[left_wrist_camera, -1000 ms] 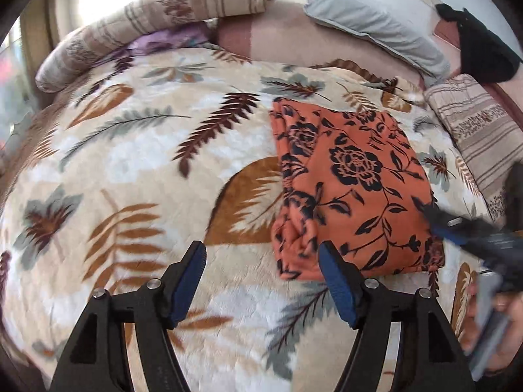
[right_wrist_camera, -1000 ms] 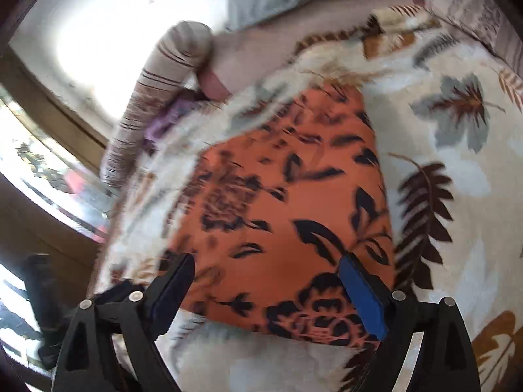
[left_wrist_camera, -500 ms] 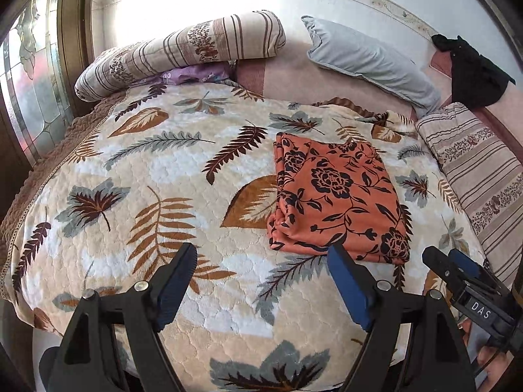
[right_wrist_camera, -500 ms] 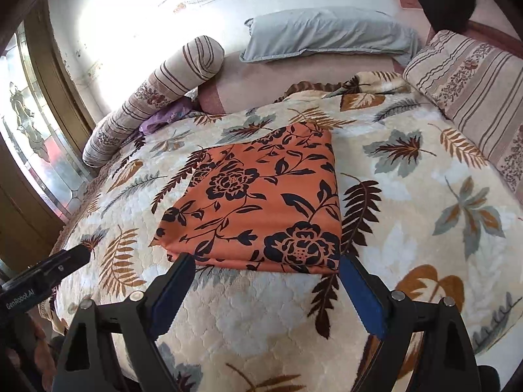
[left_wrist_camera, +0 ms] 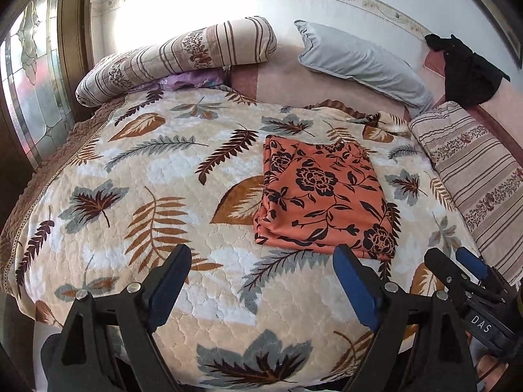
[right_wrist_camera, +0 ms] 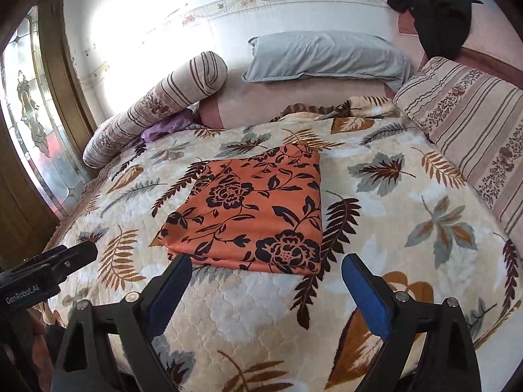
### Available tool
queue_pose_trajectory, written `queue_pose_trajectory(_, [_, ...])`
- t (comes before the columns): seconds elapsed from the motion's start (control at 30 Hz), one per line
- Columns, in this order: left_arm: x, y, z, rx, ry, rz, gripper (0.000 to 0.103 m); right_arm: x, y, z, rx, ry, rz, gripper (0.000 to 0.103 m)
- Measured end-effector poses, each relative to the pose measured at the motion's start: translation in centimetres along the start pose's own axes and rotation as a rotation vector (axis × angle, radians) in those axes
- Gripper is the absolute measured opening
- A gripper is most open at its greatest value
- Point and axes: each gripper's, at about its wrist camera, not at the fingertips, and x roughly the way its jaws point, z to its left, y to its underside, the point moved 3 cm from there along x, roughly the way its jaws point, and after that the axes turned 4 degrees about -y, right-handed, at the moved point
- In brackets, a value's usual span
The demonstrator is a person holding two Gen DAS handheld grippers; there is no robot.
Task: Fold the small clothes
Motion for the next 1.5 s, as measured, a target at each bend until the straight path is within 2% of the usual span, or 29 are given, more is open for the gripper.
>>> queue_pose_trajectory(0.3, [0.9, 0.0, -0.4, 0.030, -0.031, 0.001, 0.089, 0.3, 0.1, -0.6, 0.009, 0.007, -0.001, 0.094])
queue_pose_trajectory(0.4, [1.7, 0.0, -0.1, 0.038, -0.017, 0.008, 0.089, 1.4, 0.0, -1.1, 0.039, -0.036, 0.033, 0.094])
queue_pose_trajectory(0.47, [3.1, -0.1, 0.7, 0.021, 0.004, 0.021, 0.089, 2.5, 0.0, -2.5, 0.130, -0.098, 0.068, 0.094])
queue_pose_trajectory(0.57, [6.6, -0.7, 2.3, -0.043, 0.043, 0.064, 0.089, 5.0, 0.0, -5.7, 0.299, -0.183, 0.109, 0.094])
queue_pose_trajectory(0.63, [9.3, -1.4, 2.9, -0.043, 0.035, 0.084, 0.089, 7.7, -0.2, -8.1, 0.419, -0.255, 0.162, 0.094])
queue_pose_trajectory(0.7, [11.7, -2.1, 3.2, -0.031, 0.029, 0.108, 0.089, 10.6, -0.4, -10.0, 0.521, -0.287, 0.226, 0.094])
queue_pose_trajectory(0.77, [13.6, -2.7, 3.2, -0.046, 0.032, 0.122, 0.089, 13.0, -1.0, -10.5, 0.540, -0.315, 0.264, 0.094])
queue_pose_trajectory(0.83, [15.0, -3.1, 2.8, -0.067, 0.072, 0.135, 0.089, 14.8, -1.5, -10.3, 0.517, -0.298, 0.288, 0.094])
queue_pose_trajectory(0.9, [16.2, -3.3, 2.1, -0.076, 0.097, 0.152, 0.089, 17.2, -1.4, -10.0, 0.501, -0.258, 0.357, 0.094])
queue_pose_trajectory(0.93, [17.0, -3.2, 1.8, -0.077, 0.093, 0.169, 0.089, 18.2, -1.0, -9.8, 0.505, -0.250, 0.379, 0.091])
queue_pose_trajectory(0.97, [17.9, -3.1, 1.5, -0.073, 0.085, 0.192, 0.089, 18.8, -1.0, -9.0, 0.469, -0.273, 0.387, 0.082])
queue_pose_trajectory(1.0, [18.8, -2.8, 1.2, -0.064, 0.086, 0.223, 0.089, 18.9, -1.0, -8.2, 0.401, -0.241, 0.397, 0.066])
queue_pose_trajectory(1.03, [19.4, -2.4, 1.0, -0.055, 0.089, 0.247, 0.089, 18.8, -1.2, -7.4, 0.335, -0.208, 0.399, 0.055])
queue_pose_trajectory(1.1, [19.4, -2.1, 0.8, -0.055, 0.095, 0.240, 0.089, 17.8, -2.2, -6.3, 0.208, -0.151, 0.385, 0.038])
queue_pose_trajectory(1.13, [19.1, -2.0, 0.5, -0.051, 0.098, 0.229, 0.089, 17.0, -2.9, -5.8, 0.139, -0.125, 0.373, 0.036])
queue_pose_trajectory(1.2, [18.2, -2.2, -0.1, -0.027, 0.110, 0.211, 0.089, 16.1, -4.0, -5.6, 0.051, -0.082, 0.364, 0.036])
queue_pose_trajectory(1.3, [16.2, -3.3, -0.9, -0.026, 0.120, 0.148, 0.089, 17.8, -3.6, -7.4, 0.091, -0.074, 0.400, 0.037])
queue_pose_trajectory(1.37, [15.5, -4.2, -1.5, -0.030, 0.137, 0.111, 0.089, 18.3, -2.4, -8.0, 0.175, -0.142, 0.417, 0.054])
queue_pose_trajectory(1.4, [15.7, -4.5, -1.7, -0.020, 0.124, 0.104, 0.089, 18.2, -2.3, -8.2, 0.207, -0.188, 0.426, 0.073])
queue_pose_trajectory(1.43, [16.7, -4.3, -2.2, 0.016, 0.099, 0.120, 0.089, 18.1, -2.1, -8.1, 0.226, -0.236, 0.440, 0.078])
queue_pose_trajectory(1.5, [19.9, -3.1, -2.7, 0.118, 0.019, 0.218, 0.089, 17.1, -2.7, -8.5, 0.226, -0.247, 0.415, 0.078])
